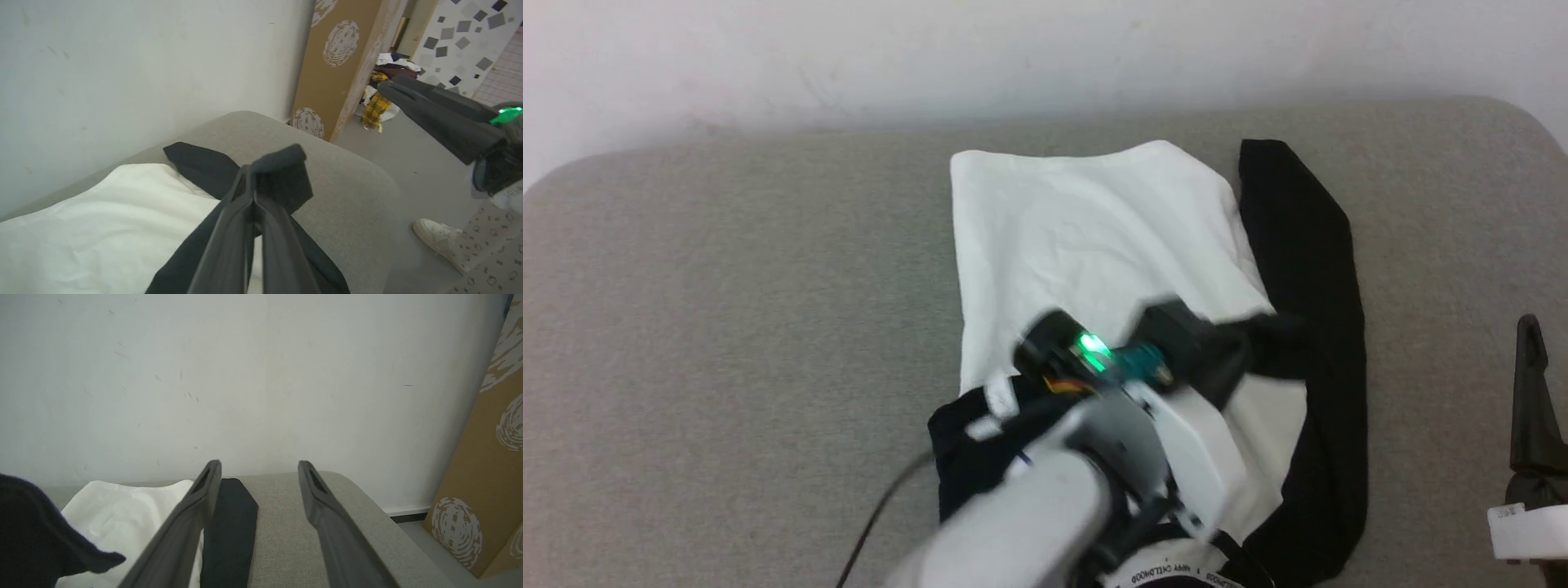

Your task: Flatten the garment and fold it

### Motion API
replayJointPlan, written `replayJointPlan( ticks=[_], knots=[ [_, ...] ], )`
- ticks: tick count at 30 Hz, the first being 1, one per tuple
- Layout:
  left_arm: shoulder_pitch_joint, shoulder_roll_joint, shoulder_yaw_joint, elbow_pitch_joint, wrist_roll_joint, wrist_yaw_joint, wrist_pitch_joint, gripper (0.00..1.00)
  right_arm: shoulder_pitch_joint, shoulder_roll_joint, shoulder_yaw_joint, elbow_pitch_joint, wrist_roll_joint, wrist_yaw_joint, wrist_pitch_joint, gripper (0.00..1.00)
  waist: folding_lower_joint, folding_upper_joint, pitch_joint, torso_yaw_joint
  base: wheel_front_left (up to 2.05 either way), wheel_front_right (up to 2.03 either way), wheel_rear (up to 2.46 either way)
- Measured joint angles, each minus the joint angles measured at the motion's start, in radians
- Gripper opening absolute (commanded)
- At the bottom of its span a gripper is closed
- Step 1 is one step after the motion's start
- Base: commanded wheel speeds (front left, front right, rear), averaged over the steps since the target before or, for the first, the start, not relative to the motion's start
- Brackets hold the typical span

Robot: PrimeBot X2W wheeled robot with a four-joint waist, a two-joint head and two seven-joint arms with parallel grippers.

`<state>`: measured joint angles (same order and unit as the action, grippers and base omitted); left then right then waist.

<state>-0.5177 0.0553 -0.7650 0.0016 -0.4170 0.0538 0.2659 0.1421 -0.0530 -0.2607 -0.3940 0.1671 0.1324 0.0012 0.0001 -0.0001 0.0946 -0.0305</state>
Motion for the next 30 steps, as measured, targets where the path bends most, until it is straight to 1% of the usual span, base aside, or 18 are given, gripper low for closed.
replayJointPlan(
  ticks=[3,4,7,10,14,19,20,21,26,30],
  knots=[
    [-0.022,-0.001,-0.134,0.123,0.032,0.012,-0.075,0.00,-0.008,0.000,0.002,-0.007,0.000,0.000,0.007,1.00,0.0000,0.0000,0.017,-0.023,0.00,0.00,0.00],
    [-0.024,-0.003,-0.176,0.159,0.024,0.020,-0.096,0.00,-0.013,0.000,0.003,-0.008,0.001,0.000,0.007,1.00,0.0000,0.0000,0.023,-0.031,0.00,0.00,0.00],
    [-0.022,-0.004,-0.285,0.263,-0.025,0.040,-0.128,0.00,-0.019,0.000,0.004,-0.009,0.001,0.000,0.008,1.00,0.0001,0.0000,0.045,-0.056,0.00,0.00,0.00],
    [-0.023,-0.003,-0.363,0.332,-0.092,0.061,-0.147,0.00,-0.020,0.000,0.004,-0.008,0.002,0.000,0.008,1.00,0.0000,0.0000,0.067,-0.080,0.00,0.00,0.00],
    [-0.038,-0.003,-0.437,0.389,-0.173,0.081,-0.157,0.00,-0.041,-0.001,0.012,-0.006,0.002,0.000,0.008,1.00,0.0001,0.0000,0.095,-0.111,0.00,0.00,0.00],
    [-0.100,-0.004,-0.474,0.449,-0.245,0.119,-0.193,0.01,-0.054,-0.002,0.028,0.004,0.002,0.000,0.009,1.00,0.0001,0.0000,0.119,-0.141,0.00,0.00,0.00],
    [-0.107,-0.004,-0.478,0.458,-0.260,0.127,-0.203,0.46,-0.057,-0.002,0.031,0.006,0.003,0.000,0.013,1.00,0.0001,0.0000,0.123,-0.145,0.00,0.00,0.00],
    [-0.112,-0.004,-0.482,0.465,-0.274,0.132,-0.212,1.00,-0.058,-0.003,0.031,0.008,0.003,0.000,0.014,1.00,0.0001,0.0000,0.126,-0.147,0.00,0.00,0.00],
    [-0.130,-0.004,-0.502,0.454,-0.354,0.131,-0.231,1.00,-0.058,-0.007,0.020,0.016,0.003,0.000,0.016,1.00,0.0000,0.0000,0.122,-0.138,0.00,0.00,0.00],
    [-0.144,-0.004,-0.504,0.400,-0.462,0.106,-0.232,1.00,-0.057,-0.008,0.015,0.018,0.003,0.000,0.016,1.00,0.0000,0.0000,0.101,-0.115,0.00,0.00,0.00]
  ],
)
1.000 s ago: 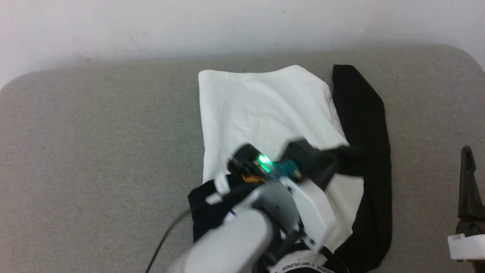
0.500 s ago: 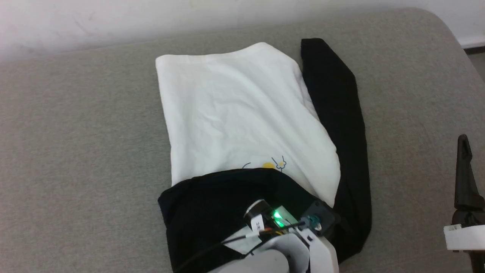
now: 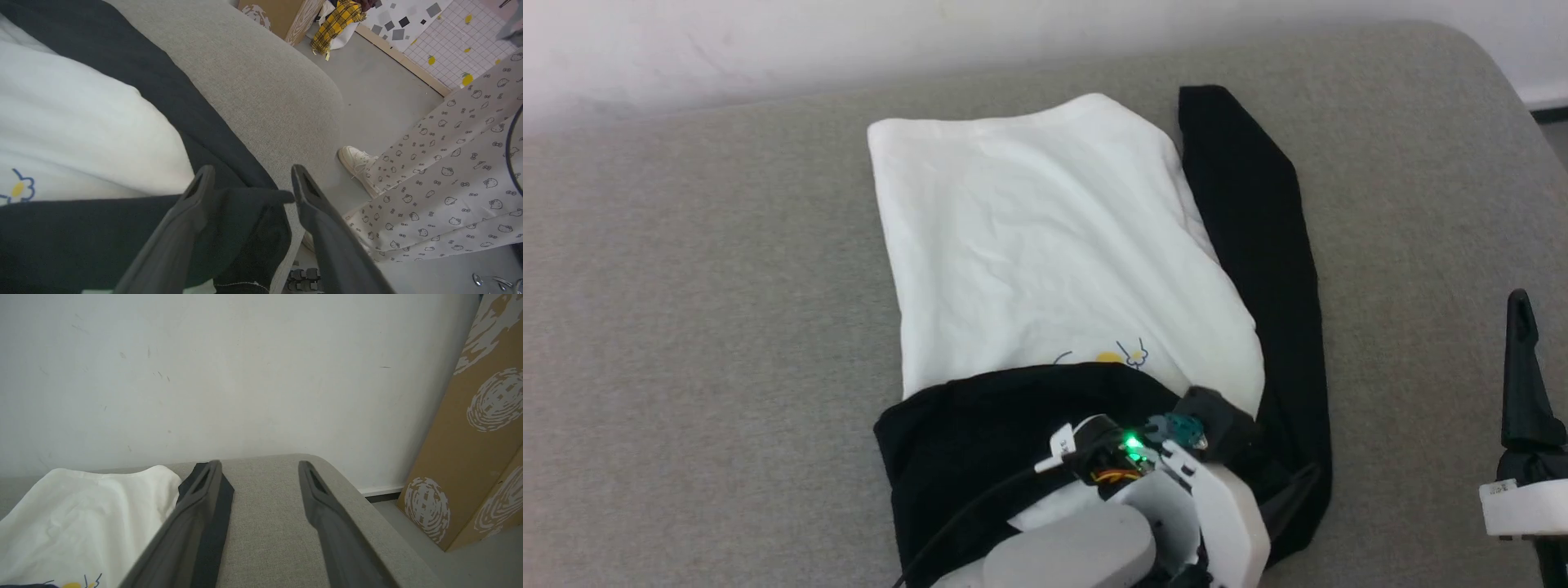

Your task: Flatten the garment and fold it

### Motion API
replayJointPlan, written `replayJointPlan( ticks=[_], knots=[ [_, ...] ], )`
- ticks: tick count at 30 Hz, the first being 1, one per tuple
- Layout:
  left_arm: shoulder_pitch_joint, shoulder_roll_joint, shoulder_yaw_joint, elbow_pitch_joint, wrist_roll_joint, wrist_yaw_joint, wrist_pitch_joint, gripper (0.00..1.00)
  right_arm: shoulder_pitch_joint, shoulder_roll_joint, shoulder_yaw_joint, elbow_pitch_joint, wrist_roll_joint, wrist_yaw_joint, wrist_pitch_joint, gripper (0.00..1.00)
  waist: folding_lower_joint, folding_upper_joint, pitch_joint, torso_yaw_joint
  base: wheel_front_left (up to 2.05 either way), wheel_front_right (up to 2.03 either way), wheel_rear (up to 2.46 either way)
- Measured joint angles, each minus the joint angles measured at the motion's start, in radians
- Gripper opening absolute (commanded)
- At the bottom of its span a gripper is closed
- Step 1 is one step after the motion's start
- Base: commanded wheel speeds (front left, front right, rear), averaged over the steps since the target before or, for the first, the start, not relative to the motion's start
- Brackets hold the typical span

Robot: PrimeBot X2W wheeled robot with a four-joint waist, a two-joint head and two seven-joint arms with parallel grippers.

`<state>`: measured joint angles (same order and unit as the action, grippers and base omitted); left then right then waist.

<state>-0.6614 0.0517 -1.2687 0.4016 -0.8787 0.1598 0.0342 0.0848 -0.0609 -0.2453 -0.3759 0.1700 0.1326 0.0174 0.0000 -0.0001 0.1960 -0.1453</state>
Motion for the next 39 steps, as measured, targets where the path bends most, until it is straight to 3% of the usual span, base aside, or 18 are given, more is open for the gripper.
replayJointPlan(
  ticks=[5,9,13,17,20,23,28,30,33,39],
  knots=[
    [-0.019,-0.001,0.071,-0.077,-0.108,0.005,-0.083,1.00,0.018,0.001,0.000,0.000,0.000,0.000,0.002,1.00,-0.0001,0.0001,-0.041,0.035,0.00,0.00,0.00],
    [-0.023,0.020,0.152,-0.138,-0.125,0.044,-0.160,1.00,0.042,0.002,0.001,0.000,0.000,0.000,0.008,1.00,-0.0001,0.0000,-0.075,0.065,0.00,0.00,0.00],
    [-0.012,0.139,0.247,-0.247,-0.081,0.128,-0.257,1.00,0.059,0.005,0.006,0.000,0.000,0.000,0.008,1.00,-0.0002,0.0001,-0.106,0.093,0.00,0.00,0.00],
    [0.071,0.278,0.366,-0.403,0.007,0.214,-0.290,1.00,0.075,0.006,0.018,0.002,0.000,0.000,0.007,1.00,-0.0002,0.0001,-0.132,0.118,0.00,0.00,0.00],
    [0.218,0.339,0.523,-0.541,0.063,0.290,-0.291,1.00,0.089,0.007,0.022,0.010,0.016,0.000,-0.001,1.00,-0.0002,0.0000,-0.145,0.134,0.00,0.00,0.00],
    [0.391,0.369,0.676,-0.660,0.142,0.332,-0.291,1.00,0.102,0.007,0.024,0.023,0.031,0.000,-0.010,1.00,-0.0002,0.0000,-0.155,0.148,0.00,0.00,0.00],
    [0.648,0.389,0.821,-0.740,0.275,0.335,-0.291,1.00,0.122,0.007,0.033,0.038,0.044,0.000,-0.018,1.00,-0.0002,0.0001,-0.161,0.167,0.00,0.00,0.00],
    [0.722,0.372,0.879,-0.746,0.297,0.332,-0.291,1.00,0.126,0.007,0.040,0.044,0.048,0.000,-0.019,1.00,-0.0002,0.0000,-0.158,0.174,0.00,0.00,0.00],
    [0.799,0.325,0.953,-0.752,0.342,0.294,-0.291,1.00,0.127,0.007,0.054,0.056,0.062,0.000,-0.021,1.00,-0.0001,0.0001,-0.153,0.181,0.00,0.00,0.00],
    [0.843,0.267,1.002,-0.726,0.485,0.198,-0.291,1.00,0.134,0.007,0.064,0.080,0.078,0.000,-0.032,1.00,0.0000,0.0001,-0.134,0.191,0.00,0.00,0.00]
  ],
)
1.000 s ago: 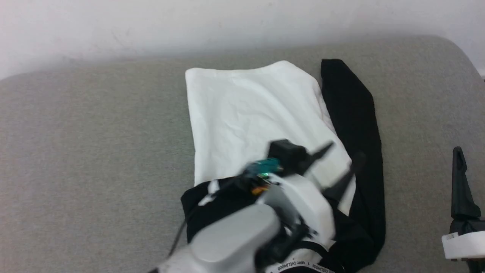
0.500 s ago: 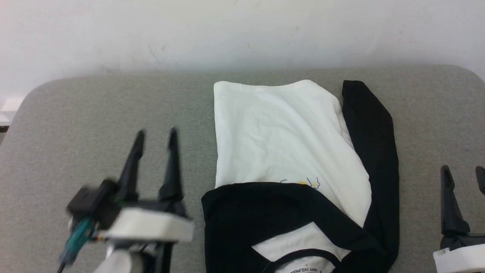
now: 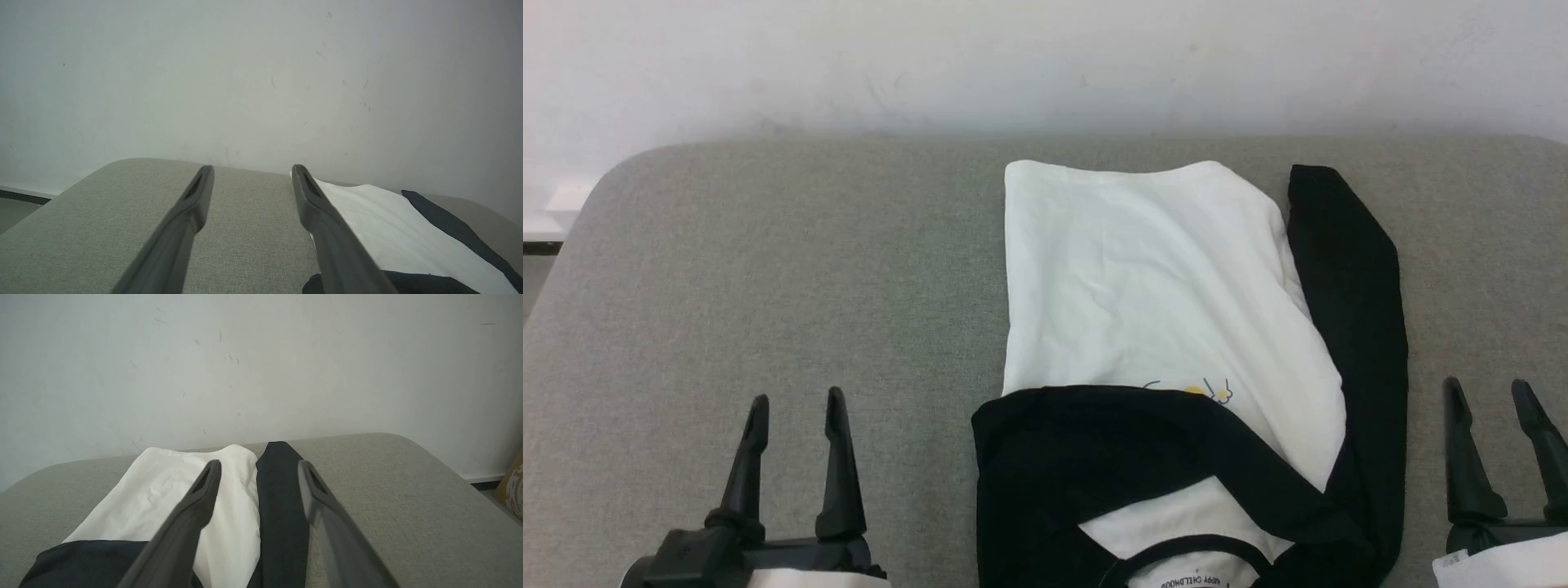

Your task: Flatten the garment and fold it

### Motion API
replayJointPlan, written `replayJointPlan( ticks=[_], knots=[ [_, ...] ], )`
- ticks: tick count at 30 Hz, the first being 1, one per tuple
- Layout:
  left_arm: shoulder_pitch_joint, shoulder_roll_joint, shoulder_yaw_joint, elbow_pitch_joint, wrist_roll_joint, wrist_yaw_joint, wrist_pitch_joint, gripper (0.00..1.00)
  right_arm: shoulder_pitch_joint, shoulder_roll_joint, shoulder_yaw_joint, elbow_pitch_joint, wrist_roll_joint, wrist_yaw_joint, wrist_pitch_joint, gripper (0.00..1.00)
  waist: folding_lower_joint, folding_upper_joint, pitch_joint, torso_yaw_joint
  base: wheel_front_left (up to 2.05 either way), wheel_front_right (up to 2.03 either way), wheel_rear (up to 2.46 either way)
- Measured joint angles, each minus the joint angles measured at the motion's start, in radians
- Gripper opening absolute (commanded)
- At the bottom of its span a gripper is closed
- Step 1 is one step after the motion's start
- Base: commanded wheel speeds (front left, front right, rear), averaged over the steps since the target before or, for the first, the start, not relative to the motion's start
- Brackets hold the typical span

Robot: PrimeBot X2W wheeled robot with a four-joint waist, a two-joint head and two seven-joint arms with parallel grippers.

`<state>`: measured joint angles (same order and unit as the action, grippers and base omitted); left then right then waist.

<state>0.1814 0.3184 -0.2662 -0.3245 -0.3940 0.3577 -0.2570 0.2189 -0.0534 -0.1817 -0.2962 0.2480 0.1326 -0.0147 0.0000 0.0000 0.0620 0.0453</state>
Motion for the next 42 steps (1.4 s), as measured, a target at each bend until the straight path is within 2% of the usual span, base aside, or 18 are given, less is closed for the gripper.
replayJointPlan(
  ticks=[5,11,13,18,24,27,33,37,42],
  knots=[
    [-0.006,-0.046,0.018,0.020,0.054,-0.063,0.000,1.00,-0.009,0.000,0.000,0.006,-0.002,0.000,-0.004,1.00,0.0000,0.0000,0.023,0.001,0.00,0.00,0.00],
    [-0.046,-0.095,0.046,0.013,0.084,-0.103,0.000,1.00,-0.113,-0.007,0.000,-0.016,-0.005,0.000,0.042,1.00,0.0001,0.0000,0.066,-0.007,0.00,0.00,0.00],
    [-0.064,-0.106,0.051,0.007,0.090,-0.112,0.000,1.00,-0.197,-0.049,0.001,-0.024,0.012,0.000,0.078,1.00,0.0001,0.0000,0.087,-0.011,0.00,0.00,0.00],
    [-0.120,-0.136,0.065,-0.024,0.113,-0.129,0.000,1.00,-0.481,-0.199,-0.004,-0.001,0.117,0.000,0.207,1.00,0.0002,0.0000,0.152,-0.022,0.00,0.00,0.00],
    [-0.196,-0.168,0.066,-0.060,0.146,-0.147,0.000,1.00,-0.805,-0.387,0.045,0.144,0.183,-0.001,0.349,1.00,0.0003,0.0000,0.249,-0.022,0.00,0.00,0.00],
    [-0.211,-0.185,0.067,-0.073,0.156,-0.154,0.000,1.00,-0.936,-0.392,0.061,0.247,0.225,-0.001,0.422,1.00,0.0004,0.0000,0.298,-0.015,0.00,0.00,0.00],
    [-0.223,-0.209,0.060,-0.086,0.174,-0.164,0.000,1.00,-1.125,-0.439,0.074,0.455,0.184,-0.001,0.547,1.00,0.0003,0.0000,0.384,0.011,0.00,0.00,0.00],
    [-0.236,-0.222,0.053,-0.096,0.185,-0.172,0.000,1.00,-1.185,-0.447,0.073,0.566,0.147,-0.001,0.613,1.00,0.0003,0.0000,0.430,0.038,0.00,0.00,0.00],
    [-0.248,-0.232,0.045,-0.112,0.208,-0.174,0.000,1.00,-1.192,-0.463,0.087,0.647,0.129,-0.001,0.650,1.00,0.0001,0.0000,0.470,0.081,0.00,0.00,0.00]
  ],
)
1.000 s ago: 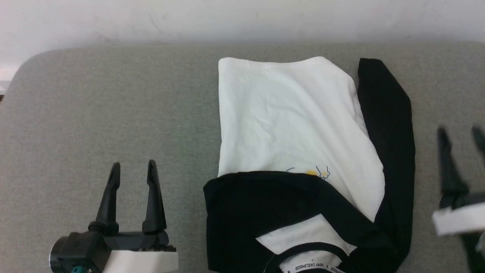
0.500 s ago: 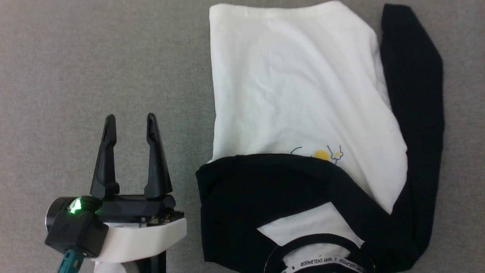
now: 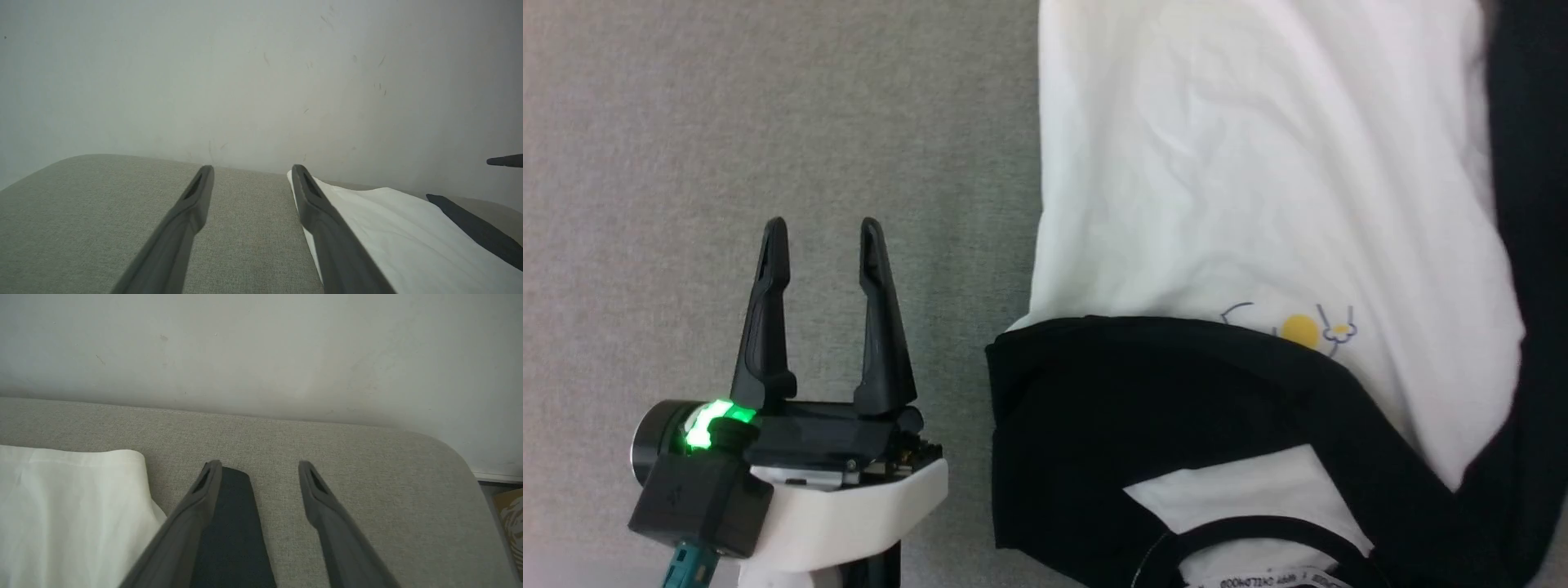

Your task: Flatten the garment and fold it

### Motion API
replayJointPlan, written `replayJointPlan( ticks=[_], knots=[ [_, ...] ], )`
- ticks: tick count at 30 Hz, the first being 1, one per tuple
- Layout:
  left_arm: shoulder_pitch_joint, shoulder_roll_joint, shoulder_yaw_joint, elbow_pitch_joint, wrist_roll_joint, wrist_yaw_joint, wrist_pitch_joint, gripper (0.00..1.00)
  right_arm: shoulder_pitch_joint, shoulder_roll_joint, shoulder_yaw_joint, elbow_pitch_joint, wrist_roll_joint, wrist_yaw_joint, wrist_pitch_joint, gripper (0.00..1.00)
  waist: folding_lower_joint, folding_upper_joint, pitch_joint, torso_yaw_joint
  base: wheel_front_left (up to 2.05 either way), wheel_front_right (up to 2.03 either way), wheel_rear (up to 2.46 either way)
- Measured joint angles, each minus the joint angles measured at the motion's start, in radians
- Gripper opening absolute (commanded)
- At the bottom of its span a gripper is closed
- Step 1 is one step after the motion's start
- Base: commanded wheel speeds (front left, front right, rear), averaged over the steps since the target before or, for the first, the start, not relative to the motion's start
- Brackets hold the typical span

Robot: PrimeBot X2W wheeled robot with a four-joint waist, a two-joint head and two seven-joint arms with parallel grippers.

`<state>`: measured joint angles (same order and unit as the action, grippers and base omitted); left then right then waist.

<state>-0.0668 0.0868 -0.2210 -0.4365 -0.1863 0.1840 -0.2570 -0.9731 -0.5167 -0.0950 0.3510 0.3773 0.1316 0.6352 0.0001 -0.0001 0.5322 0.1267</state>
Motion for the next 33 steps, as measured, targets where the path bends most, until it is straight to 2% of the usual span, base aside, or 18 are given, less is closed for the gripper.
replayJointPlan(
  ticks=[8,18,19,20,22,33],
  knots=[
    [0.000,-0.016,-0.011,-0.006,0.010,-0.007,0.000,1.00,0.022,-0.033,-0.002,0.065,-0.026,0.000,0.043,1.00,0.0000,0.0001,0.058,0.052,0.00,0.00,0.00],
    [-0.004,-0.022,-0.016,-0.008,0.012,-0.015,0.000,1.00,0.050,-0.053,-0.006,0.076,-0.020,0.000,0.095,1.00,-0.0002,0.0002,0.112,0.085,0.00,0.00,0.00],
    [-0.005,-0.022,-0.017,-0.007,0.012,-0.016,0.000,1.00,0.050,-0.053,-0.011,0.074,-0.017,0.000,0.095,0.82,-0.0002,0.0002,0.115,0.087,0.00,0.00,0.00],
    [-0.007,-0.023,-0.018,-0.006,0.012,-0.016,0.000,1.00,0.050,-0.053,-0.016,0.072,-0.017,0.000,0.095,0.37,-0.0002,0.0001,0.117,0.088,0.00,0.00,0.00],
    [-0.013,-0.024,-0.018,-0.003,0.012,-0.016,0.000,1.00,0.050,-0.052,-0.019,0.066,-0.017,0.000,0.093,0.00,-0.0001,0.0002,0.120,0.088,0.00,0.00,0.00],
    [-0.019,-0.027,-0.008,0.034,0.019,-0.027,0.000,1.00,0.060,-0.012,-0.030,0.073,-0.025,0.000,-0.022,0.00,0.0000,0.0001,0.058,0.061,0.00,0.00,0.00]
  ],
)
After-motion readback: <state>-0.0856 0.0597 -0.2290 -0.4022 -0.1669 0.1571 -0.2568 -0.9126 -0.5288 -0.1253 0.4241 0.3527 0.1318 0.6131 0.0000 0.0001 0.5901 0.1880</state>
